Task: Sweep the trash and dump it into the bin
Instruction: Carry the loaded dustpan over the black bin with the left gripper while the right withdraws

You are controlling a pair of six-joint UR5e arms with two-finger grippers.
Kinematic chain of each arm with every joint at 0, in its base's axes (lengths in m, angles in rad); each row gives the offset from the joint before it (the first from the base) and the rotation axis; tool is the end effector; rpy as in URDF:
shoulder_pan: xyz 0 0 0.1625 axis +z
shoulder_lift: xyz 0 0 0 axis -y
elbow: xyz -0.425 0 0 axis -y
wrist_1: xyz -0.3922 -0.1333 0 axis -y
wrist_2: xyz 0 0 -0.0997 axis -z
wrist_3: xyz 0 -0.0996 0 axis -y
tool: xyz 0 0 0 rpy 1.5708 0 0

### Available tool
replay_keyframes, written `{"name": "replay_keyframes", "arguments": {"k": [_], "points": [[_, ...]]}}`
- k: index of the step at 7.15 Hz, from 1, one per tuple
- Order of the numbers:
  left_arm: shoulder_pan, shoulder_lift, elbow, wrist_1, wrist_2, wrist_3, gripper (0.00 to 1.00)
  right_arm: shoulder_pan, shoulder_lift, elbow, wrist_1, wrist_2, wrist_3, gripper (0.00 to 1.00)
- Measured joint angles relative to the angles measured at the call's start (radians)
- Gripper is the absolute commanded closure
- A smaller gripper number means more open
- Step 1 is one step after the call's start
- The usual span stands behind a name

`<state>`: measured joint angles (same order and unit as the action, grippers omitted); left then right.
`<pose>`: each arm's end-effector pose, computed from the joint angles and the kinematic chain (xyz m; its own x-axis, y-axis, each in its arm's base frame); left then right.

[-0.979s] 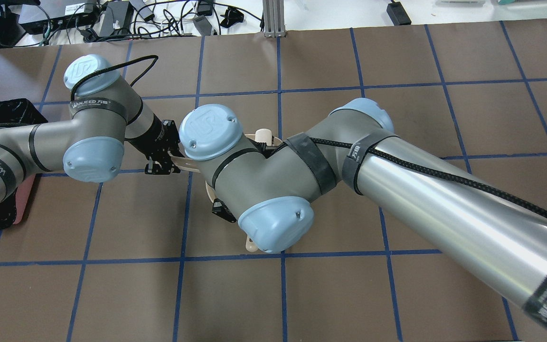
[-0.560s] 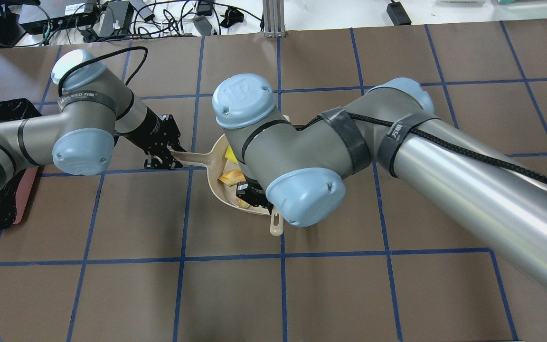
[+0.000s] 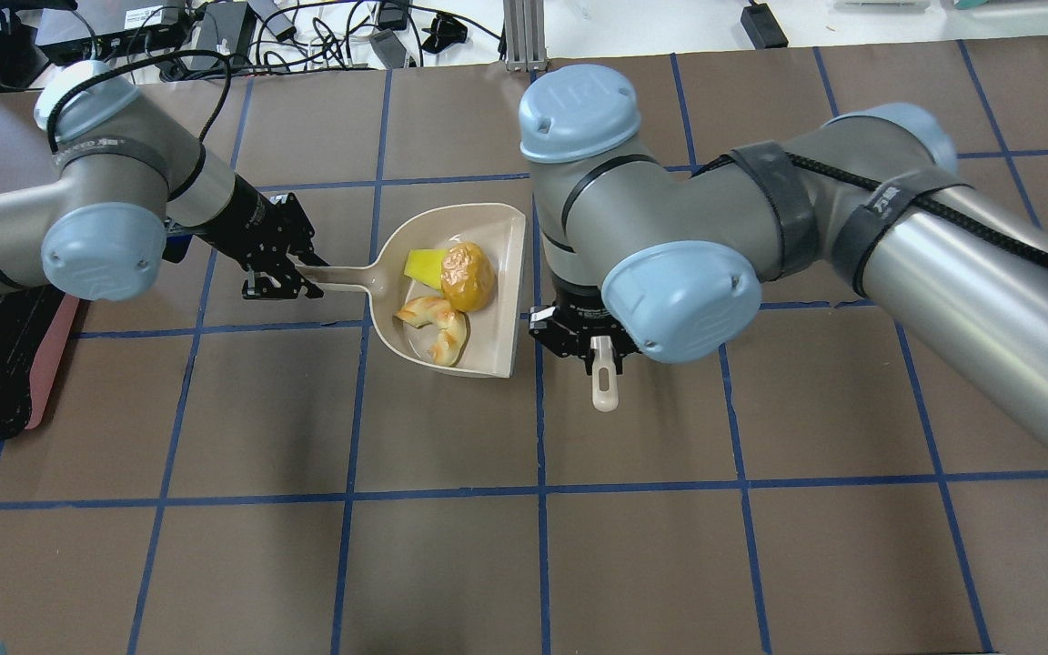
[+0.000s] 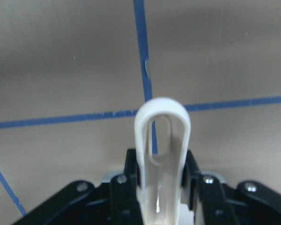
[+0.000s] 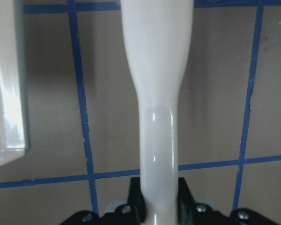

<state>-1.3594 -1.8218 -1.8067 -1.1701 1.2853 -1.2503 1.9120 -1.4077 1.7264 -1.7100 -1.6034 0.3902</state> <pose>-0.0438 -0.5650 0.2869 -0.0956 -0.9954 0.0067 -0.9514 0.0933 0.2934 0.2972 -0.4482 0.3432 -0.9945 0.0383 0.0976 0.0530 0.9868 0.1529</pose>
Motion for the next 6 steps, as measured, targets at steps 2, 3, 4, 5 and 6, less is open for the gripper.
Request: {"name": "replay_keyframes", "arguments": {"k": [2,3,4,5,6], "points": [[0.088,-0.002,0.097,-0.118,0.000,0.063,1.00,-0.160,0.000,-0.004,0.000,0.003,-0.157,1.00],[0.141,-0.005,0.125,-0.144,0.000,0.106,1.00,-0.243,0.005,-0.005,-0.003,0.003,-0.243,1.00],[0.191,-0.009,0.138,-0.154,0.001,0.155,1.00,-0.303,0.016,-0.011,-0.009,-0.007,-0.313,1.00],[0.234,-0.017,0.150,-0.157,0.004,0.207,1.00,-0.341,0.048,-0.038,-0.011,-0.037,-0.358,1.00],[0.277,-0.028,0.173,-0.173,0.008,0.256,1.00,-0.369,0.093,-0.089,-0.006,-0.070,-0.393,1.00]]}}
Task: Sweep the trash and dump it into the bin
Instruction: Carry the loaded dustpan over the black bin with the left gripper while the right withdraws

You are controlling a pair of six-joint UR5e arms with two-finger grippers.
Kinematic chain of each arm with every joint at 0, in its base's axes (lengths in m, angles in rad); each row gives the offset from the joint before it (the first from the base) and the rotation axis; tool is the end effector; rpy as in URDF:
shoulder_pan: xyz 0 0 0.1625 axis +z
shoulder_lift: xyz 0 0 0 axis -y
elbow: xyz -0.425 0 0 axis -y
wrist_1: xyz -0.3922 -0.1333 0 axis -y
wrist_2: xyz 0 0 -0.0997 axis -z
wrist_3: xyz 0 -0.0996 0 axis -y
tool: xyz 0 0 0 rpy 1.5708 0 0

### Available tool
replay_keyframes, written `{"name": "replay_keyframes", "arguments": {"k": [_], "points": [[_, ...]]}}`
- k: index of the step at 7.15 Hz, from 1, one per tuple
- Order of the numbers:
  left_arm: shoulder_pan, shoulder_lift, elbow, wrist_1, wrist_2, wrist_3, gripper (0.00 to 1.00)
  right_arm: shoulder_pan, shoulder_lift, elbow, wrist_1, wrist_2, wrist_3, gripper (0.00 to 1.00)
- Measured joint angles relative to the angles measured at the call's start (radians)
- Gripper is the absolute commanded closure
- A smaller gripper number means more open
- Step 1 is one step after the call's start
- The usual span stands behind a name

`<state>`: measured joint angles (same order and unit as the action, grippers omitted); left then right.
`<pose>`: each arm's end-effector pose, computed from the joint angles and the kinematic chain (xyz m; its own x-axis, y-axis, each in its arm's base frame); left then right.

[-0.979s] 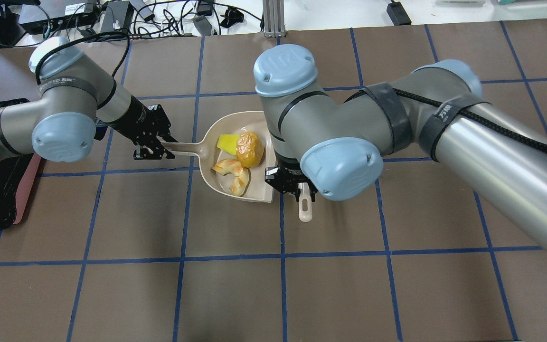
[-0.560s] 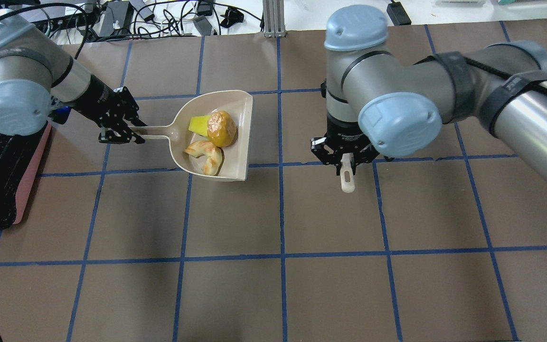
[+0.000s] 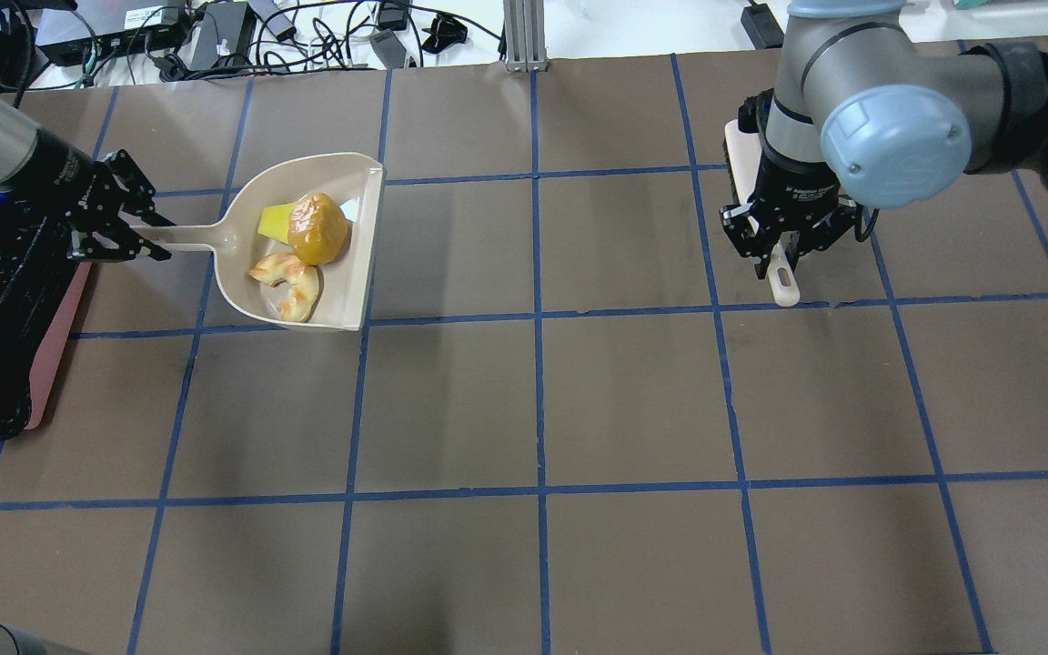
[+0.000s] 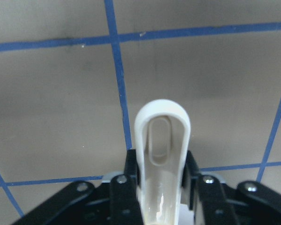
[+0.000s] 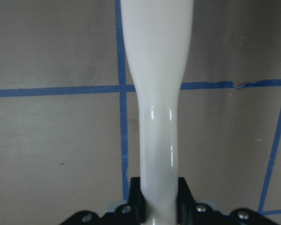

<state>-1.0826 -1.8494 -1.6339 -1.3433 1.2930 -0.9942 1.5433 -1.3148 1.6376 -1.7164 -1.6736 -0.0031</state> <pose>0.1276 -0.5828 0.3332 -0.0644 -0.9965 0.0530 -0.9538 0.0771 0.2905 0.1076 -0.5634 0.3341 -0.9949 0.0062 0.1005 0.0240 0.9840 0.1766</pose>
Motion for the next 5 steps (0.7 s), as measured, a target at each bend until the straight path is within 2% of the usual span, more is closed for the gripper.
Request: {"name": "replay_keyframes", "arguments": {"k": [2,5], "points": [[0.080,-0.029,0.084,-0.072,0.005,0.101,1.00,-0.080,0.088,-0.076,0.002,-0.007,-0.086,1.00],[0.193,-0.109,0.275,-0.207,0.013,0.199,1.00,-0.200,0.217,-0.106,-0.106,-0.007,-0.228,1.00]]}}
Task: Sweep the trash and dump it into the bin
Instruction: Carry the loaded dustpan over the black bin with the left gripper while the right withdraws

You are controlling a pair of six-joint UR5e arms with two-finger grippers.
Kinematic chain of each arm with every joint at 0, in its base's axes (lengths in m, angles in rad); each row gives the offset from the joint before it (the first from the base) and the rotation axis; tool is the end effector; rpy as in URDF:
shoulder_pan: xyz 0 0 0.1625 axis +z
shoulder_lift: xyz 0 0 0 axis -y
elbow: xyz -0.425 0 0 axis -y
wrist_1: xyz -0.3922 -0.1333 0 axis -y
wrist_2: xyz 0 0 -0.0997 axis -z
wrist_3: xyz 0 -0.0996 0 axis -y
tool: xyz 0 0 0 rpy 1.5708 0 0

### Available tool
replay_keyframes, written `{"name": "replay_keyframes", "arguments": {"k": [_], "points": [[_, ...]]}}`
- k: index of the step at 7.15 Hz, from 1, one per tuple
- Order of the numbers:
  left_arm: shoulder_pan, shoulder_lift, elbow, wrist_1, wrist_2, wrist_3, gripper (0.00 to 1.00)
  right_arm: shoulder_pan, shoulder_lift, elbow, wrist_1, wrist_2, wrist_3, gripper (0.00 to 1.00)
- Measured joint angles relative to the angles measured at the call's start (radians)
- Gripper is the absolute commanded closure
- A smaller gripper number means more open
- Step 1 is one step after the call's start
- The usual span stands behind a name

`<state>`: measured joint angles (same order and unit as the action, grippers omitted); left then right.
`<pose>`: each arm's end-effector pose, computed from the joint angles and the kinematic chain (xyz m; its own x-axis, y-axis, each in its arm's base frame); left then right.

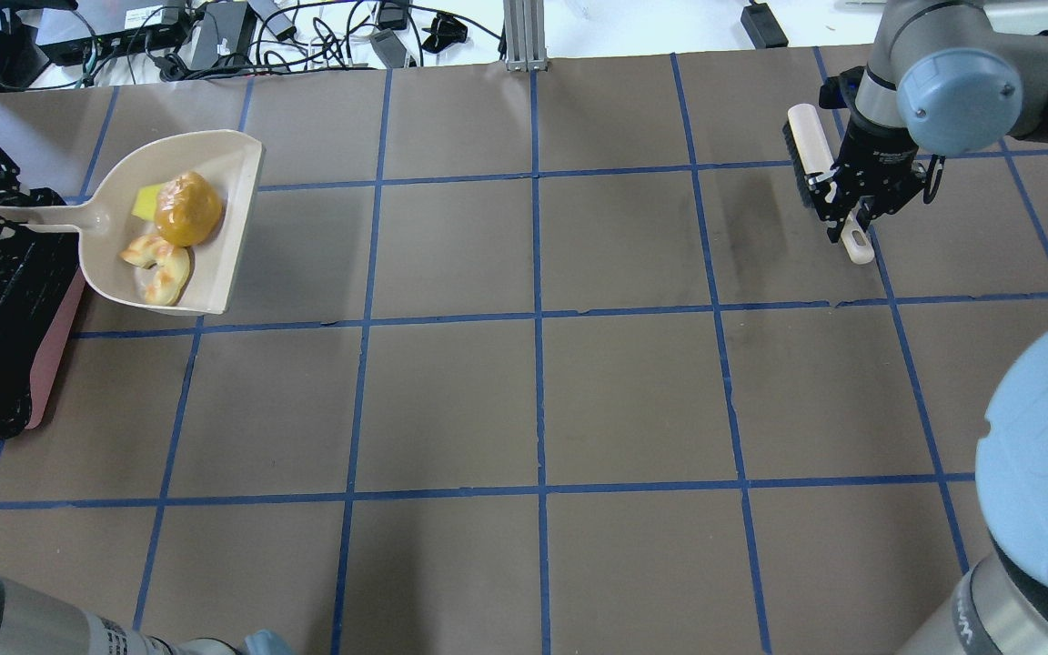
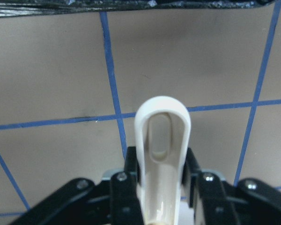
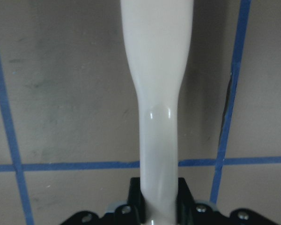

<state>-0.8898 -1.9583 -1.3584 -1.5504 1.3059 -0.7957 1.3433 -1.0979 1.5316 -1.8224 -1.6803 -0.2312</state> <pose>0.2731 -0.5902 0.3773 -0.0626 -0.9955 0.0709 -0.9528 0.0808 0.2926 -0.0227 -0.6410 0.2606 -0.9978 -0.0201 0.0631 -0.0070 0.9796 0.2009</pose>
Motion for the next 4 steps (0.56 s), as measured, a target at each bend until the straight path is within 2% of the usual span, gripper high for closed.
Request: {"name": "replay_keyframes", "arguments": {"k": [2,4], "points": [[0.062,-0.086,0.205,-0.126,0.039,0.050,1.00,-0.026,0.034,0.001,-0.041,-0.010,-0.051,1.00],[0.099,-0.189,0.423,-0.225,0.085,0.063,1.00,-0.031,0.019,0.016,-0.049,-0.025,-0.057,1.00]]}}
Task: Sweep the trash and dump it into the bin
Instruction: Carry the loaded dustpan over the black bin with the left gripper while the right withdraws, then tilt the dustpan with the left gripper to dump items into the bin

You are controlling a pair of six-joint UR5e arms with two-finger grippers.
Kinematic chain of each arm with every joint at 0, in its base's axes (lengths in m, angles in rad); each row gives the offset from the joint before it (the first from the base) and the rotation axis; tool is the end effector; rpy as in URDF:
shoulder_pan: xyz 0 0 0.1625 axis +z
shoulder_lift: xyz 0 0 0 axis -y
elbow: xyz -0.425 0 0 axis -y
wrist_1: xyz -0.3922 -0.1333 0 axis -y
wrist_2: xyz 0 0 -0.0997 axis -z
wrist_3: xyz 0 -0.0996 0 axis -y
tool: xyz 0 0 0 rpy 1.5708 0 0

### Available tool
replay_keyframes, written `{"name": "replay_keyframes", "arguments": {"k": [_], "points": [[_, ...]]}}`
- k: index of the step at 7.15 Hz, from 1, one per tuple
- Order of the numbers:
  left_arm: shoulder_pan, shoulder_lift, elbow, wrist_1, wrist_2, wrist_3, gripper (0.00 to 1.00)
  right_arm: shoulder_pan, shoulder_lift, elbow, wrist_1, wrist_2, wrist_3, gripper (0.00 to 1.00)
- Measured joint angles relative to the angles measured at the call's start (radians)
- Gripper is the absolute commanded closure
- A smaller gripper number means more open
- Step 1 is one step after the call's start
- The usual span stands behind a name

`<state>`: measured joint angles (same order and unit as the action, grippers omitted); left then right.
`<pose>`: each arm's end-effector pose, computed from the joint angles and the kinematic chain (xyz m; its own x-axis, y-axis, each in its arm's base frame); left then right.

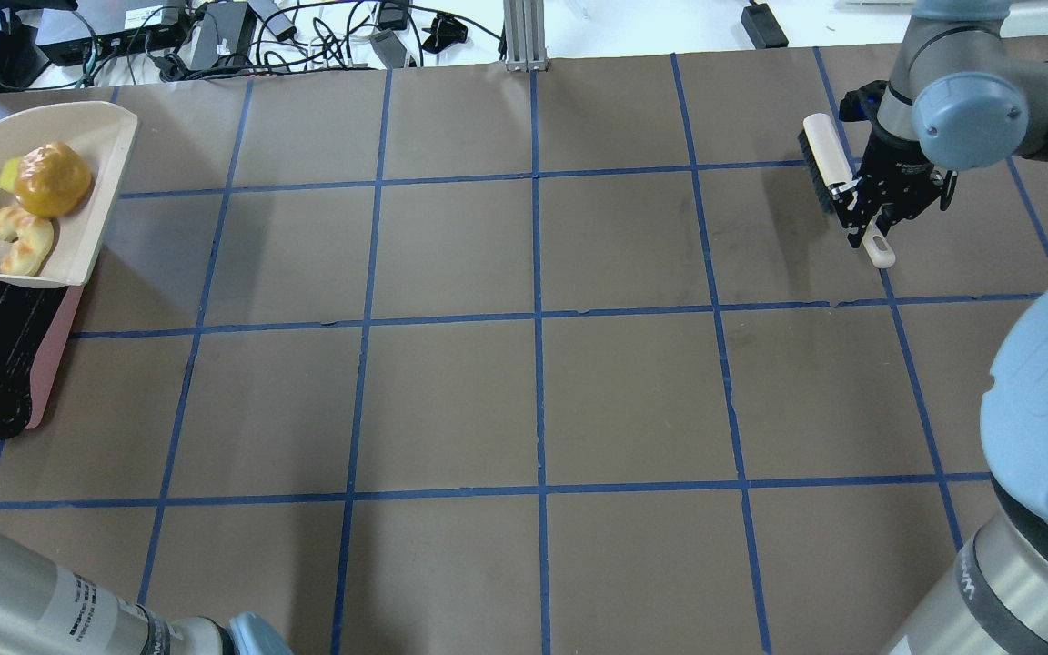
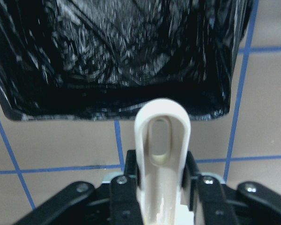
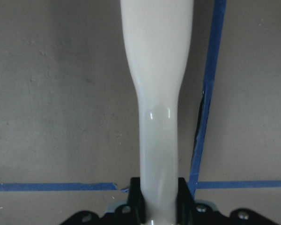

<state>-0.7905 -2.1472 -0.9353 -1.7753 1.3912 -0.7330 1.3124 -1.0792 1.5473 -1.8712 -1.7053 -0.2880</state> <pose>0.3904 -0.6092 0.4306 -0.0404 -0.9986 0.0344 -0.9730 0.0472 0.2259 -0.0456 -0.6421 0.2463 -0.9957 -0.0487 0.0794 -0.0322 0.9798 0.1976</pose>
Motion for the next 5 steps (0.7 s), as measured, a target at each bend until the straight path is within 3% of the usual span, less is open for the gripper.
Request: {"name": "replay_keyframes", "arguments": {"k": [3,5], "points": [[0.056,-0.136,0.211,-0.022,0.075,0.011,1.00,-0.014,-0.075,0.112,-0.020,-0.011,0.017,1.00],[0.089,-0.193,0.293,-0.005,0.103,0.035,1.00,-0.060,-0.115,0.168,-0.027,-0.010,0.003,1.00]]}}
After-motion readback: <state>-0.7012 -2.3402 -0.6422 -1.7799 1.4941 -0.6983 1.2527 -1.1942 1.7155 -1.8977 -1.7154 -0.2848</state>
